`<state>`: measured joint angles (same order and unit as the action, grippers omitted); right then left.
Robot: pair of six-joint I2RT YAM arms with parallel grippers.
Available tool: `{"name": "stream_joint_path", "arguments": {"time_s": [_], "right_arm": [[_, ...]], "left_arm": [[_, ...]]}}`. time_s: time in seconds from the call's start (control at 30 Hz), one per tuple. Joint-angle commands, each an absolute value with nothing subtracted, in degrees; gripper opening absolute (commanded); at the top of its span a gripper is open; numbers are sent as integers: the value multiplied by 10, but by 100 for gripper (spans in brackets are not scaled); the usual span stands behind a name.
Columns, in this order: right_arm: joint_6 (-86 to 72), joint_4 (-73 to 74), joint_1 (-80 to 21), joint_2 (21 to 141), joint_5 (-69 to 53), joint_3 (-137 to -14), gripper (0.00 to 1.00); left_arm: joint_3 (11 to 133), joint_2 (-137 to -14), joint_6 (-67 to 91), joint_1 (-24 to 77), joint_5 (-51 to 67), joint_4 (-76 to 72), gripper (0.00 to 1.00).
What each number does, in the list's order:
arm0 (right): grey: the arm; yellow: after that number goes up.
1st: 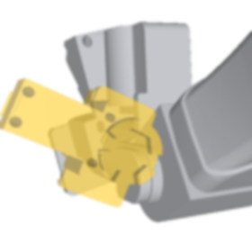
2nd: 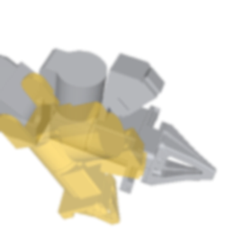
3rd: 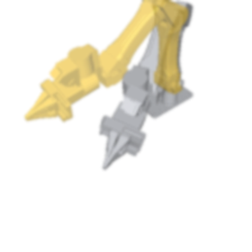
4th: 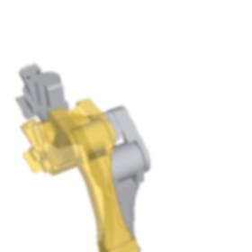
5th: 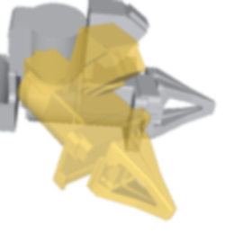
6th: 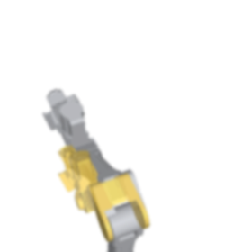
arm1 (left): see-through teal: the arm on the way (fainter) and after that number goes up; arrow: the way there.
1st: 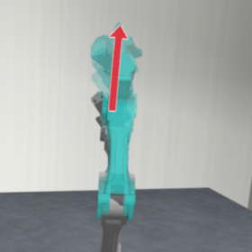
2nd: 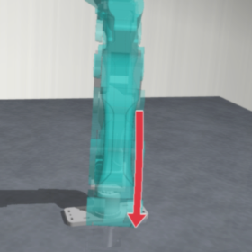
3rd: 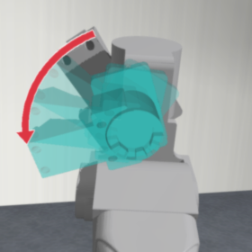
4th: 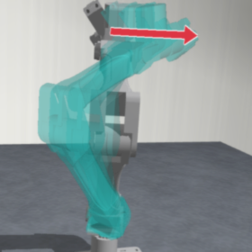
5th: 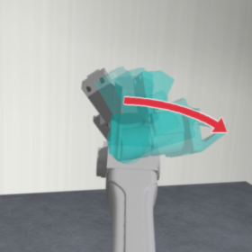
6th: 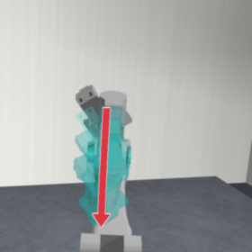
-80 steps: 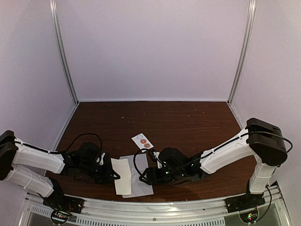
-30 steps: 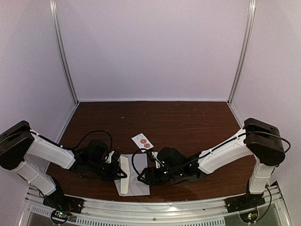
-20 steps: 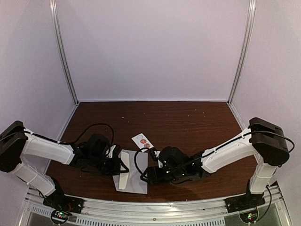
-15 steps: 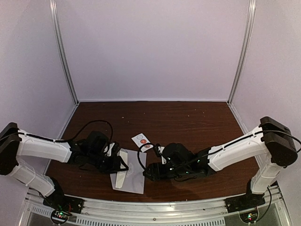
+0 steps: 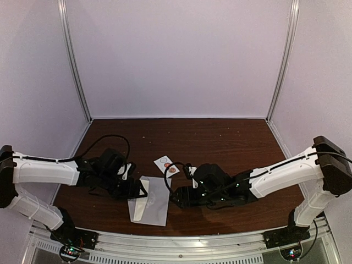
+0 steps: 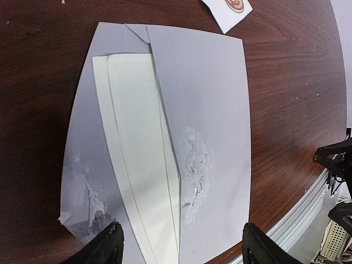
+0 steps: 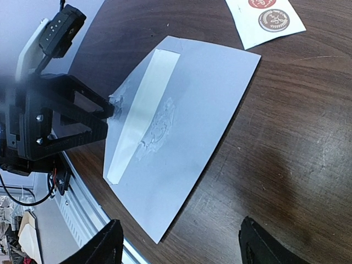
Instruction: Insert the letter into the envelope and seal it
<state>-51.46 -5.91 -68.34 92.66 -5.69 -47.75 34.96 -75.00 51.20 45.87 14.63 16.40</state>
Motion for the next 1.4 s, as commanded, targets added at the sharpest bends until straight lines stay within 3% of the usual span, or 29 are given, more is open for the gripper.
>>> {"name": "stream_joint_path", "arguments": {"time_s": [0.0, 0.3, 0.6, 0.9, 1.37], "right_arm": [[-523, -82, -681, 957, -66, -482, 72], [-529, -98, -681, 1019, -82, -516, 68], [-538, -105, -681, 1057, -85, -534, 61], [-539, -105, -681, 1088, -87, -555, 51], [-540, -111, -680, 1116, -95, -568, 40]], "left_arm": [[361, -765, 491, 460, 125, 169, 72], [366, -810, 471, 461, 111, 148, 47], [366, -821, 458, 460, 90, 152, 45], [363, -841, 452, 461, 113, 130, 26], [359, -869, 448, 461, 134, 105, 10]]}}
